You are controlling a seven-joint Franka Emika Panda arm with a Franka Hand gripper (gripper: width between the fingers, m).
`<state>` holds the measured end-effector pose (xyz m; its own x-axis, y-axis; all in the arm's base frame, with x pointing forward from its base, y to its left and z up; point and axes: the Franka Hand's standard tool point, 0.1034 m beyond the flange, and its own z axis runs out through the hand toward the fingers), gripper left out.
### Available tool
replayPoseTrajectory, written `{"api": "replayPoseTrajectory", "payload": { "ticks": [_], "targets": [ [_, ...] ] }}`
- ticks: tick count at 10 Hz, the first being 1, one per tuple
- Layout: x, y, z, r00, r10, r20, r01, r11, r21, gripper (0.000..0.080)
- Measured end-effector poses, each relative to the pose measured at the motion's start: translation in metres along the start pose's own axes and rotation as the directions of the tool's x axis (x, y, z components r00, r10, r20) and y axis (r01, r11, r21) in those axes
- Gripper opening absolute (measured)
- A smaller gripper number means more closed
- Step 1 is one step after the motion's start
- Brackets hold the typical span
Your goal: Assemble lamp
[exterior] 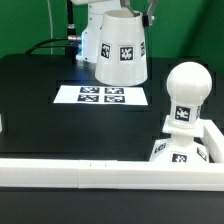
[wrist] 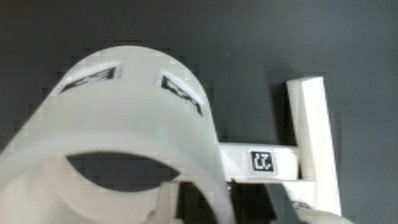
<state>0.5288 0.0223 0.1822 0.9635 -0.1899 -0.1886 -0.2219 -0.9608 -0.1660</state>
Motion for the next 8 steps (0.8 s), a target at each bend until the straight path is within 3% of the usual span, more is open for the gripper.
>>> {"api": "replayPoseTrajectory", "payload": {
  "ticks": [4,8],
  "targets": [
    [-0.001,-0.001,0.002,1.0,-0.001,0.005,0.001,1.0,0.0,0.0044],
    [0.017,-0.049,-0.038,0.999,0.031,0.017,-0.032,0.999,0.022,0.0044]
  ]
}}
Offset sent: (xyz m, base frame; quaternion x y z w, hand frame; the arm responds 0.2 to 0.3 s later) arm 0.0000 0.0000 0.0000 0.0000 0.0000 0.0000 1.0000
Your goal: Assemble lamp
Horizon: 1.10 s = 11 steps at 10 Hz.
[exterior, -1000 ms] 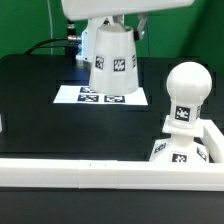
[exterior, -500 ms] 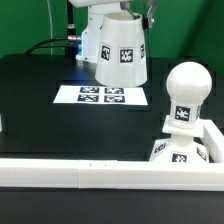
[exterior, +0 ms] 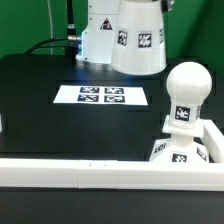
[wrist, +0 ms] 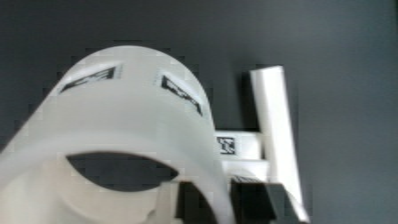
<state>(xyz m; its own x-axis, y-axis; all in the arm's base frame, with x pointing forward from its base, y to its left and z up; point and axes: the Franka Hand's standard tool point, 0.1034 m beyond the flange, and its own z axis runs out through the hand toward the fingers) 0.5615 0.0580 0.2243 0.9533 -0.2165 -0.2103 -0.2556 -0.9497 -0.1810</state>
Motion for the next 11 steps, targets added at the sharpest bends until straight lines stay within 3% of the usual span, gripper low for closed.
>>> {"api": "replayPoseTrajectory", "payload": {
  "ticks": [2,4,7,11],
  "targets": [
    [0.014,-0.022,-0.019,1.0,0.016,-0.002,-0.016,1.0,0.01,0.0044],
    [0.025,-0.049,-0.028,1.0,0.017,-0.019,-0.017,1.0,0.017,0.0044],
    [0.04,-0.064,-0.008,0.999,0.0,-0.037,0.001,1.0,0.02,0.0044],
    [0.048,-0.063,0.023,0.997,-0.04,-0.06,0.042,0.999,0.016,0.0044]
  ]
}}
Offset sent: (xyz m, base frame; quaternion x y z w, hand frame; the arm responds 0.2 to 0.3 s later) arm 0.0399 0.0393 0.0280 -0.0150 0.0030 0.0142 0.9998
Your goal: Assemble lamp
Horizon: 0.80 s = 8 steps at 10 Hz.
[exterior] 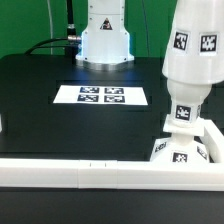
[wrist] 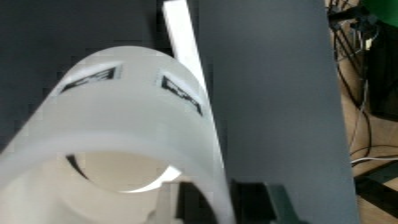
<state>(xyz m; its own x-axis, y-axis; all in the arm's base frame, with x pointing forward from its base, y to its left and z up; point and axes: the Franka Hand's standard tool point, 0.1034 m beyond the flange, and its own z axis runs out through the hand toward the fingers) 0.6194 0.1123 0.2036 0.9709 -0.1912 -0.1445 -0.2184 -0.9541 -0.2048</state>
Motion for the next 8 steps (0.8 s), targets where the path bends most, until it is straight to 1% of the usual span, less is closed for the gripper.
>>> {"api": "replayPoseTrajectory", "payload": {
  "ticks": [5,7,8],
  "targets": [
    [-0.001,0.002,0.002,1.0,-0.002,0.004,0.002,1.0,-0.001,0.0044],
    [0.003,0.006,0.009,1.0,-0.028,0.006,0.028,1.0,-0.002,0.0044],
    [0.006,0.008,0.014,0.999,-0.034,0.011,0.034,0.999,-0.003,0.0044]
  ]
}}
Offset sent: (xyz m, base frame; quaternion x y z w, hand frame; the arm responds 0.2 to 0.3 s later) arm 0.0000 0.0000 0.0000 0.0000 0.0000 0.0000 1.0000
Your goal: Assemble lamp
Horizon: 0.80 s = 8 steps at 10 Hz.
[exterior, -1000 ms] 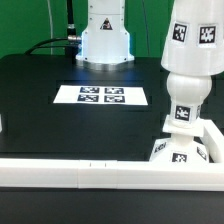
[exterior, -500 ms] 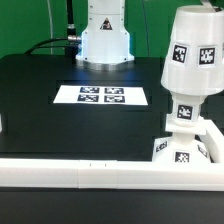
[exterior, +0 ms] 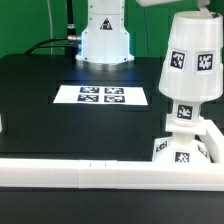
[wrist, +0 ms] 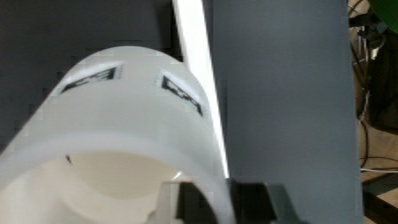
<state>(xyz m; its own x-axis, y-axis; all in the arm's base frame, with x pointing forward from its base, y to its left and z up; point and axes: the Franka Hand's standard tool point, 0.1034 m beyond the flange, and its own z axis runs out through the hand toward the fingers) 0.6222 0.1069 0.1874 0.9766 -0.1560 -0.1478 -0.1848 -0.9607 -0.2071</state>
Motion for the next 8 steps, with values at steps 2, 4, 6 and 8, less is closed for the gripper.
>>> {"api": "replayPoseTrajectory", "payload": {
  "ticks": [2,4,6,8],
  "targets": [
    [0.002,0.004,0.01,1.0,0.0,0.001,0.0,1.0,-0.001,0.0044],
    [0.003,0.006,0.016,1.0,-0.001,0.004,0.001,1.0,-0.002,0.0044],
    [0.003,0.008,0.018,1.0,0.001,0.007,-0.001,1.0,-0.003,0.0044],
    [0.003,0.007,0.018,1.0,0.002,0.009,-0.002,1.0,-0.003,0.0044]
  ]
}}
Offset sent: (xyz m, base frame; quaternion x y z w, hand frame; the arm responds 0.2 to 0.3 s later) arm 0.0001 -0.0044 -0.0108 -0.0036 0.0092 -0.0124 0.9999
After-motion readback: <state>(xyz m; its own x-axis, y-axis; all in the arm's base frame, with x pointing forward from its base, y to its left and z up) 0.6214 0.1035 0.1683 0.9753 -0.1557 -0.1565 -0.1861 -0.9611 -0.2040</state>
